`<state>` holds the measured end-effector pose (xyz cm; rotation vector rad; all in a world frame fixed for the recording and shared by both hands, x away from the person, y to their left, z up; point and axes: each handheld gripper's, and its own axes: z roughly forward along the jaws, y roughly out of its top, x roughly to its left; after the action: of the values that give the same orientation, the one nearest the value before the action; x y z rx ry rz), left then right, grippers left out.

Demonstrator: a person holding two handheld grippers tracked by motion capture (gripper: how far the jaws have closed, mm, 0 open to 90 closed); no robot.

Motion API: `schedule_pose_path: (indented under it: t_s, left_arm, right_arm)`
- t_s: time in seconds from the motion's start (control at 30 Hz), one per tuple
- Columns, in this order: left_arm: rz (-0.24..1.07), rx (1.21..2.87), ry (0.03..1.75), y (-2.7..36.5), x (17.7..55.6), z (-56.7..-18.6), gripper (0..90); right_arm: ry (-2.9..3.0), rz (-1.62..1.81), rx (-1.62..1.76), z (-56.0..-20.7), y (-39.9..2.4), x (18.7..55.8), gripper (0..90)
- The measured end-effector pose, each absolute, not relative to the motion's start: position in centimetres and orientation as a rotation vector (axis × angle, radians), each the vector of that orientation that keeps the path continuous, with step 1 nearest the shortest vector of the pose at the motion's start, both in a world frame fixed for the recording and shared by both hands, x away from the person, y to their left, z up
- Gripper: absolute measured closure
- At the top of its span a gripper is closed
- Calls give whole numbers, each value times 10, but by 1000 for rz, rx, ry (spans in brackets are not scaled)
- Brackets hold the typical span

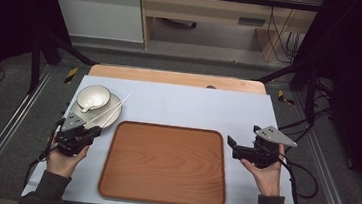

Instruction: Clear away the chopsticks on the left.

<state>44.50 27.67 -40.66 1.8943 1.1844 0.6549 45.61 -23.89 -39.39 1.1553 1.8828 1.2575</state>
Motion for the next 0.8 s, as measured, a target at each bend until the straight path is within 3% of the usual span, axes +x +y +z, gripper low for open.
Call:
schedule_pose_path:
  t_s: [0.8]
  left_arm:
    - [756,1653,1415,220,402,-414,842]
  right_arm:
    - [1893,1273,1144,-394,-237,456,37]
